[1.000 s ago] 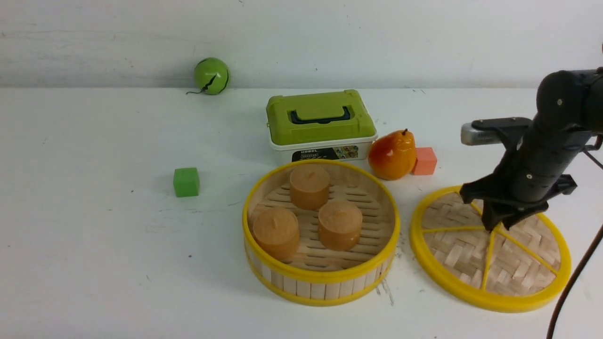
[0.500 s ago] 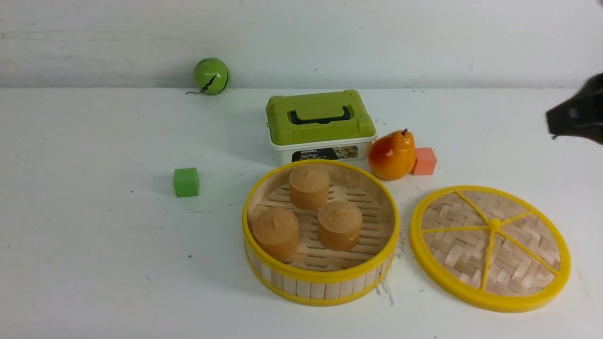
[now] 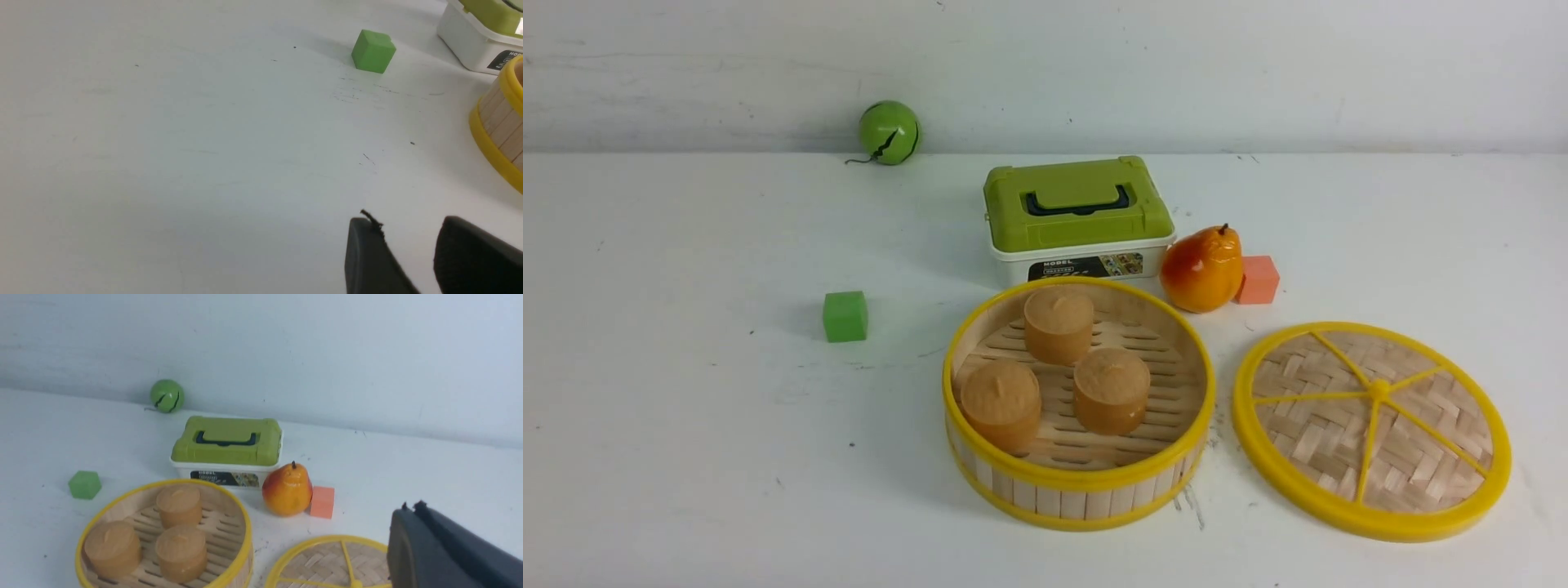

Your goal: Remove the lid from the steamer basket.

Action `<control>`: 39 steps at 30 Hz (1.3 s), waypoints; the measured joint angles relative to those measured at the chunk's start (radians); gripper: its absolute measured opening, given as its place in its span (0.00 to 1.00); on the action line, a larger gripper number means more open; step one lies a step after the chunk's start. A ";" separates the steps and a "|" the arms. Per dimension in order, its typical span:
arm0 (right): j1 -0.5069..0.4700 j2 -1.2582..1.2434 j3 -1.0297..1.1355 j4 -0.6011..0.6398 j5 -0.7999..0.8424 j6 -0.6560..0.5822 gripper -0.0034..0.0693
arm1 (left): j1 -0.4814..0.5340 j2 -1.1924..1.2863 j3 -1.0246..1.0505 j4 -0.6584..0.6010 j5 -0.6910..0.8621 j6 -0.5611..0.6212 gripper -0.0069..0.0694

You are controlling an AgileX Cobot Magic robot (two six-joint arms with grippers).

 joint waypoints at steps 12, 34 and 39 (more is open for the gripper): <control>0.000 -0.185 0.051 -0.103 -0.012 0.000 0.02 | 0.000 0.000 0.000 0.000 0.000 0.000 0.40; -0.104 -0.376 0.667 -0.469 -0.158 0.429 0.02 | 0.000 0.000 0.000 0.000 0.000 0.000 0.40; -0.178 -0.400 0.701 -0.447 -0.136 0.454 0.02 | 0.000 0.000 0.000 0.000 0.000 0.000 0.40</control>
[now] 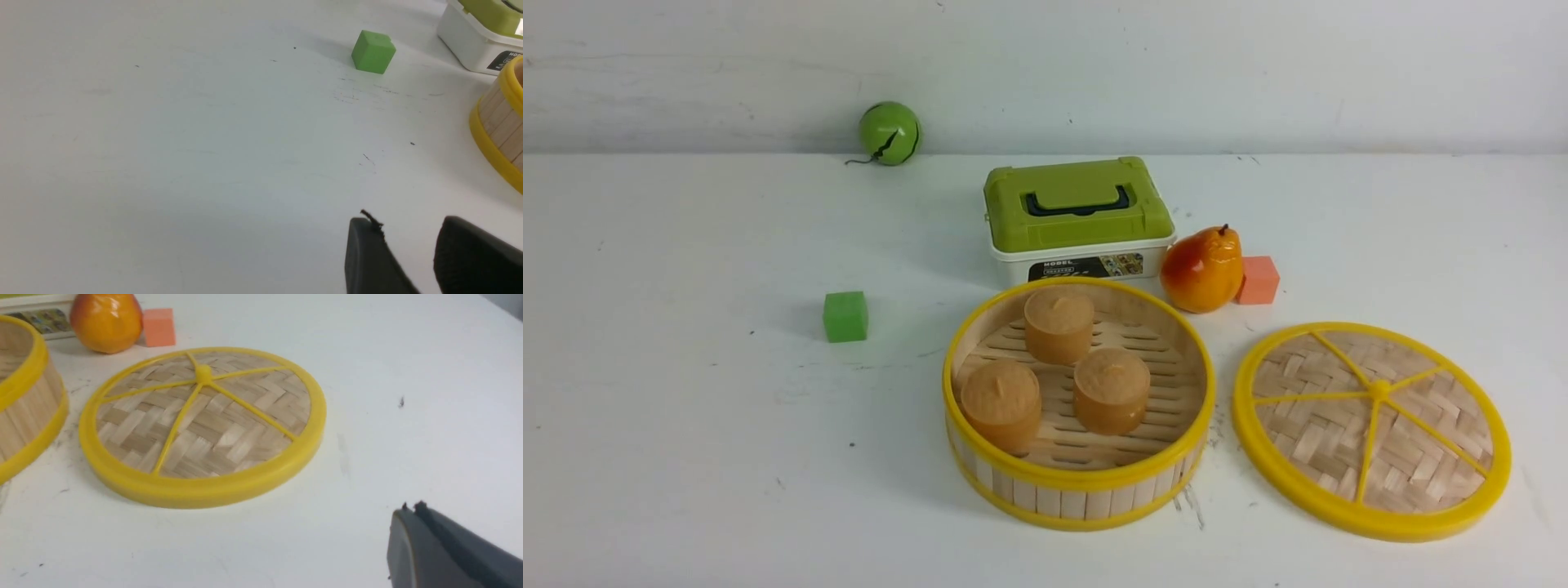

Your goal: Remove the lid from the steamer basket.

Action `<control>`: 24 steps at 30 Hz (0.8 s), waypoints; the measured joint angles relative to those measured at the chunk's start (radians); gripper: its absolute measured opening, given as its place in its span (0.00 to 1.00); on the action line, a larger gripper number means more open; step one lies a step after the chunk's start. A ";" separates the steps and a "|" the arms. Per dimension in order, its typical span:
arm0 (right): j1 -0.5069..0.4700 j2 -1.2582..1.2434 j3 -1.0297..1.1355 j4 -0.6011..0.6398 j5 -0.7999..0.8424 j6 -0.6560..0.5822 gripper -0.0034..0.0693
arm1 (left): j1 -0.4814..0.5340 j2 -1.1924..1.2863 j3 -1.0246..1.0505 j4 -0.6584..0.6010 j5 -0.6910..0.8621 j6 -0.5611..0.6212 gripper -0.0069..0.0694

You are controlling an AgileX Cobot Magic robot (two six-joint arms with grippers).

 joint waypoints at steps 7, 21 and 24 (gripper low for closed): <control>-0.007 0.000 -0.003 0.007 0.023 -0.017 0.03 | 0.000 0.000 0.000 0.000 0.000 0.000 0.40; 0.072 0.000 -0.004 0.017 0.025 -0.041 0.02 | 0.000 0.000 0.000 0.000 0.000 0.000 0.40; 0.076 0.000 -0.004 0.022 0.025 -0.042 0.02 | 0.000 0.000 0.000 0.000 0.000 0.000 0.40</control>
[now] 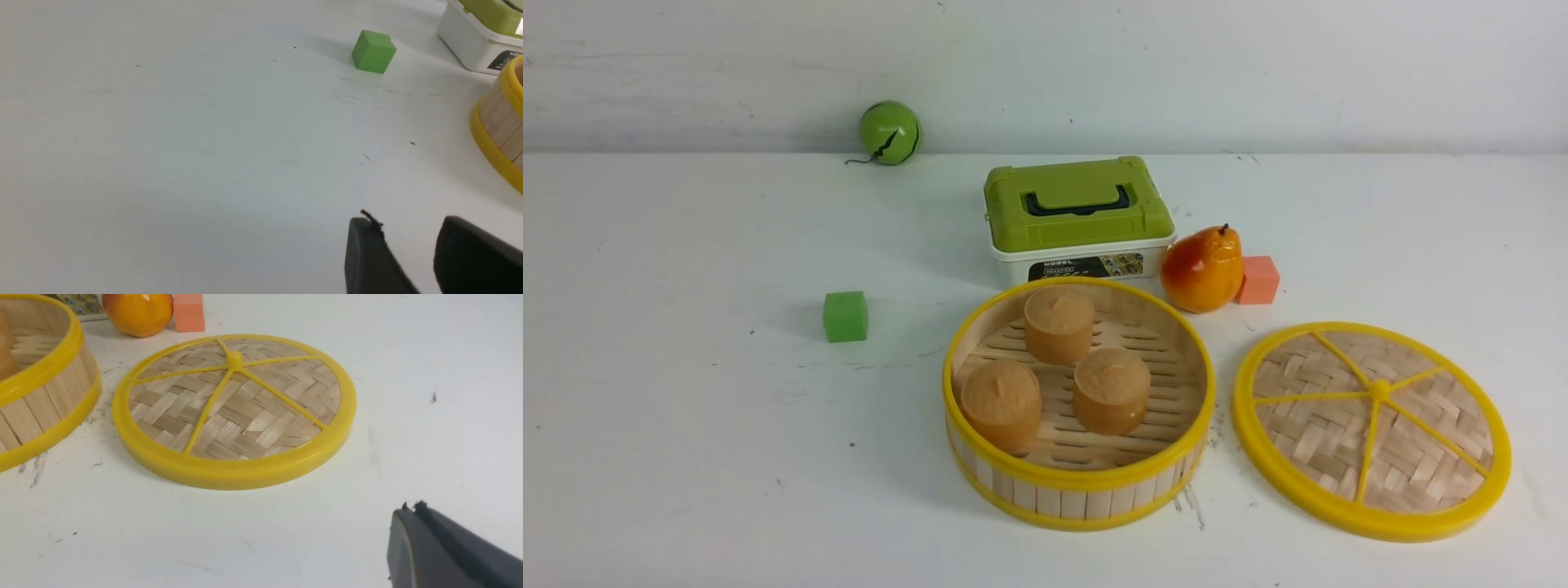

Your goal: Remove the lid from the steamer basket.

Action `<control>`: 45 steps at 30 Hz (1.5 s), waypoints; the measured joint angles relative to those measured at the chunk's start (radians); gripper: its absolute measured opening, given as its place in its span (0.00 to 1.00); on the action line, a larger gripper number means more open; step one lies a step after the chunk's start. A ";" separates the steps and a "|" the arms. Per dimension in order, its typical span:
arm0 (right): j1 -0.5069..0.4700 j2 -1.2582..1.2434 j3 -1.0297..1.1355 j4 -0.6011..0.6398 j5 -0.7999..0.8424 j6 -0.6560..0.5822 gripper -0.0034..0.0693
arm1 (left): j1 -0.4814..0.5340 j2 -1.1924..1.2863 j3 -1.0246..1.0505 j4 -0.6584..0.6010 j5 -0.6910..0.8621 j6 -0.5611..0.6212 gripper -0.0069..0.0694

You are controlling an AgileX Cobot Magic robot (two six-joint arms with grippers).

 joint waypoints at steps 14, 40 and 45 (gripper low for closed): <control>0.000 0.000 0.000 0.021 0.000 -0.001 0.04 | 0.000 0.000 0.000 0.000 0.000 0.000 0.40; 0.000 0.000 0.000 0.025 0.000 -0.001 0.07 | 0.000 0.000 0.000 0.000 0.000 0.000 0.40; 0.000 0.000 0.000 0.025 0.000 -0.001 0.09 | 0.000 0.000 0.000 0.000 0.000 0.000 0.40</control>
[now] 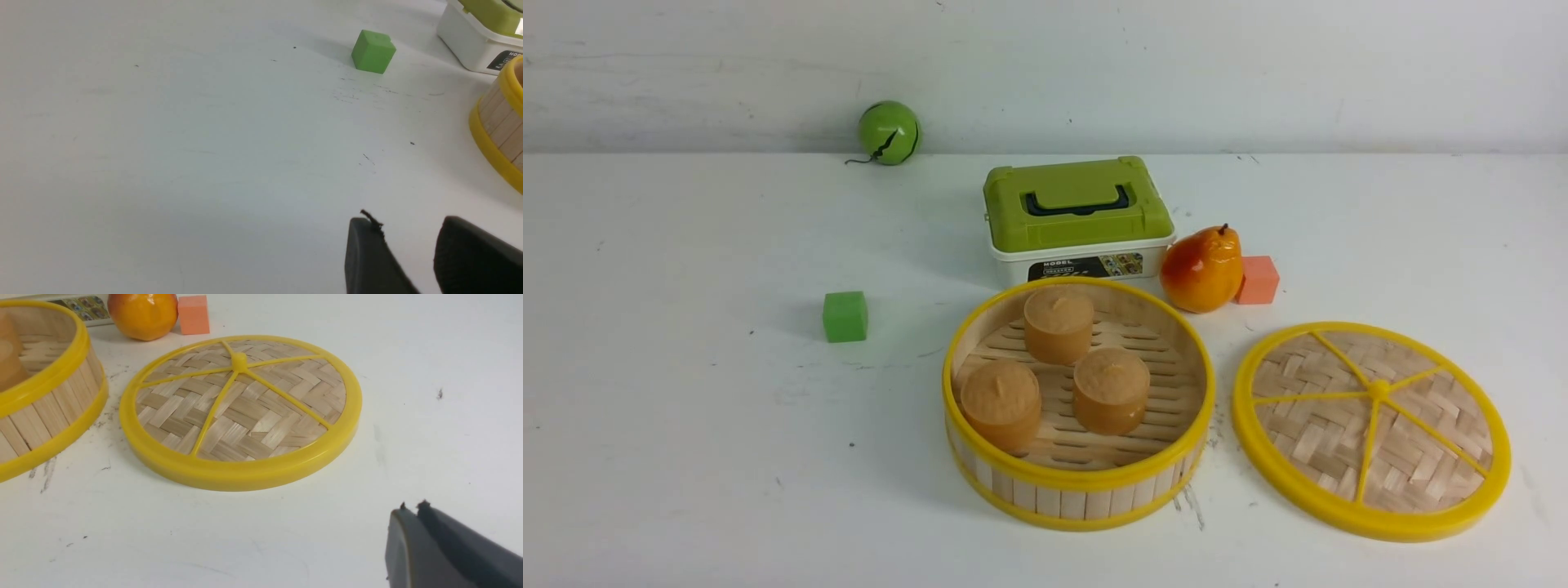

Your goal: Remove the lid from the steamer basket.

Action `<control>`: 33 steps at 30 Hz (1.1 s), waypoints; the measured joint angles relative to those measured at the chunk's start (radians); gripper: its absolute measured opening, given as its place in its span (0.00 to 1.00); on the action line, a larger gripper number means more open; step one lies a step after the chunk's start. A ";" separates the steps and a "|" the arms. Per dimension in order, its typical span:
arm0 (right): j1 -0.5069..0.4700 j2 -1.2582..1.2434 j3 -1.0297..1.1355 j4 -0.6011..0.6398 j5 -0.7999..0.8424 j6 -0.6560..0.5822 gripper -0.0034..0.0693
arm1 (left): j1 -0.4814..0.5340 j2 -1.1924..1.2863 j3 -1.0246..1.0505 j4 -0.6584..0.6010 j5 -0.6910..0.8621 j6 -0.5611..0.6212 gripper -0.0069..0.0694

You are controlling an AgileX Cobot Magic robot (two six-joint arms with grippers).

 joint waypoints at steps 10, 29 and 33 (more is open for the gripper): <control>0.000 0.000 0.000 0.000 0.000 0.000 0.10 | 0.000 0.000 0.000 0.000 0.000 0.000 0.40; 0.000 0.000 0.000 0.000 0.000 0.000 0.14 | 0.000 0.000 0.000 0.000 0.000 0.000 0.40; 0.000 0.000 0.000 0.000 0.000 0.000 0.15 | 0.000 0.000 0.000 0.000 0.000 0.000 0.40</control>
